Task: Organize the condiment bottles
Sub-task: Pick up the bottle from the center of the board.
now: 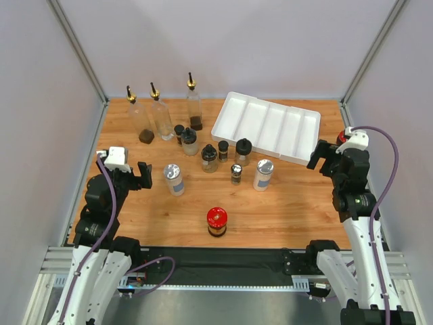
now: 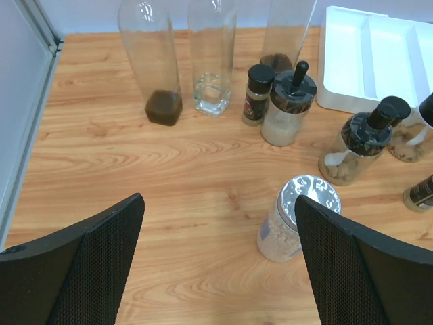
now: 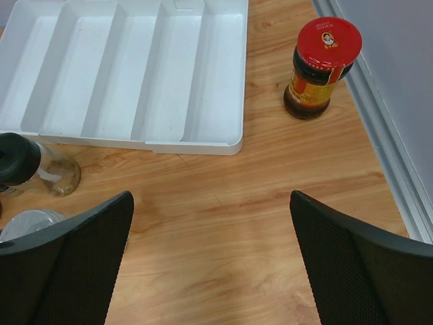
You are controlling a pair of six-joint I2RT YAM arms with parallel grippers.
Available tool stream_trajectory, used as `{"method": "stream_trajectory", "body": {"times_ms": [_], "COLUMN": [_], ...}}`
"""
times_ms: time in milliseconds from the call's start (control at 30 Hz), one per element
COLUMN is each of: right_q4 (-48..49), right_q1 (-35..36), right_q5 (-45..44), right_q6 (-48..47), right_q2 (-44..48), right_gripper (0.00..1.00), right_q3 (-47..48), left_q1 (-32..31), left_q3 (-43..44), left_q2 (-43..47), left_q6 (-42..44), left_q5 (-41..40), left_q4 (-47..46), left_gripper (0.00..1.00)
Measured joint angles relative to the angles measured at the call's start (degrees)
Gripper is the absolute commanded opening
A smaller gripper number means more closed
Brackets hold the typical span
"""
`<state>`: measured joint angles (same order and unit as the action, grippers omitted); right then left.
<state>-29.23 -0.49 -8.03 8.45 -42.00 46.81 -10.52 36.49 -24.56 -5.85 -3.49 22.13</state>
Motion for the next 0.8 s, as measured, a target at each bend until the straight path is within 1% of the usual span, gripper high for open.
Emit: {"method": "stream_trajectory", "body": {"times_ms": [167, 300, 433, 533, 667, 800], "right_q4": [0.5, 0.4, -0.6, -3.1, -9.0, -15.9], "right_q1": [0.0, 0.0, 0.0, 1.0, 2.1, 2.7], "right_q5": [0.9, 6.2, 16.4, 24.0, 35.0, 45.8], "right_q6": [-0.4, -4.0, -12.0, -19.0, -29.6, -39.3], "right_q2": [0.0, -1.2, -2.8, -3.5, -5.2, -10.0], "right_gripper": [1.00, 1.00, 1.00, 1.00, 1.00, 1.00], "right_q3": [0.1, 1.4, 4.0, 5.5, 7.8, 11.5], "left_q1": [-0.2, -0.4, -0.7, -0.8, -0.8, -0.8], "left_q3": [0.0, 0.0, 0.0, 0.0, 0.0, 0.0], "left_q2": [0.0, 0.0, 0.0, 0.0, -0.1, -0.2], "left_q6": [0.0, 0.0, 0.0, 0.0, 0.0, 0.0], "left_q5": [0.0, 0.0, 0.0, 0.0, 0.2, 0.3], "left_q4": [0.0, 0.0, 0.0, 0.0, 0.0, 0.0], "left_gripper": [1.00, 1.00, 1.00, 1.00, 1.00, 1.00]}}
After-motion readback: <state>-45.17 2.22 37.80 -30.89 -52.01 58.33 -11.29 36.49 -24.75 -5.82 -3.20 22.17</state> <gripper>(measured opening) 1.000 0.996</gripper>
